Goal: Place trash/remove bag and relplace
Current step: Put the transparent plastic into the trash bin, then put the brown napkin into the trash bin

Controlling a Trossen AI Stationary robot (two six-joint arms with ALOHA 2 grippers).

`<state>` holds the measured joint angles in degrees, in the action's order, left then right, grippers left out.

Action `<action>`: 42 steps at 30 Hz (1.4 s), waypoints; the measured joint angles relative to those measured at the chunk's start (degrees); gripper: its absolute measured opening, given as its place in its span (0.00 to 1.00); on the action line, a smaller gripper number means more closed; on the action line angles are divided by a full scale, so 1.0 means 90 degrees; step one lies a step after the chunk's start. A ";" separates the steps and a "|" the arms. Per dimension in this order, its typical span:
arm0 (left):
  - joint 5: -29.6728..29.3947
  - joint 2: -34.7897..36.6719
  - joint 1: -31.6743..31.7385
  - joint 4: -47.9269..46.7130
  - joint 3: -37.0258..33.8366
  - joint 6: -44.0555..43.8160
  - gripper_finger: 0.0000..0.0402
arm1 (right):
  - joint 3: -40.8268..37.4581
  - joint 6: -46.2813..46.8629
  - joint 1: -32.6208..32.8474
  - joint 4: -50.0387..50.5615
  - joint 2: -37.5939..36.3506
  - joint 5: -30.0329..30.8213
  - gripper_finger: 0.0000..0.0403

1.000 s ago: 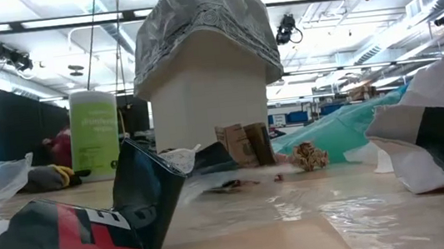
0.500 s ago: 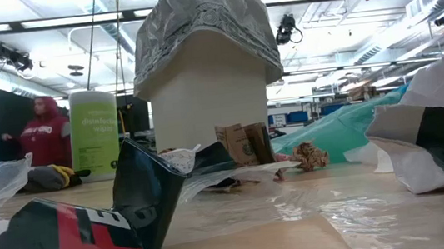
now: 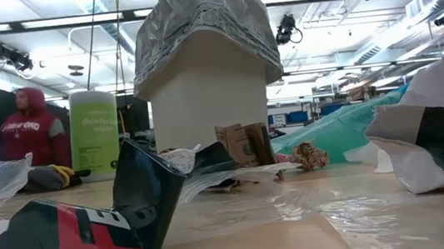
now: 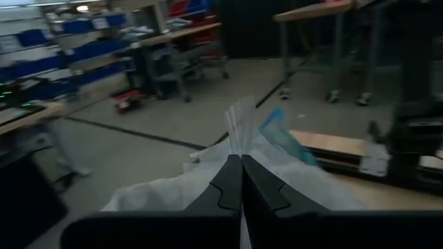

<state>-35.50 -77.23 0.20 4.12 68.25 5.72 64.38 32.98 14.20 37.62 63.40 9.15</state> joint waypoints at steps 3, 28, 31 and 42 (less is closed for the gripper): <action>0.0573 0.0000 0.0082 -0.0015 0.0000 -0.0001 0.03 | 0.0000 -0.0003 0.0000 -0.0116 0.0000 -0.0009 0.40; 0.2488 0.0003 0.0733 -0.0477 0.0000 -0.0927 0.26 | 0.0000 -0.0010 0.0005 -0.0271 0.0000 -0.0375 0.40; 0.2606 0.0075 0.0719 -0.0699 0.0140 -0.1050 0.27 | 0.0000 -0.0011 0.0005 -0.0272 0.0000 -0.0418 0.40; 0.2807 0.0839 -0.0218 -0.3681 0.0816 -0.1891 0.27 | 0.0000 -0.0013 0.0101 -0.0260 -0.0002 -0.0533 0.40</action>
<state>-10.24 -69.68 -1.76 -29.01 75.59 -11.30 64.38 32.86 15.11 35.28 63.38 4.35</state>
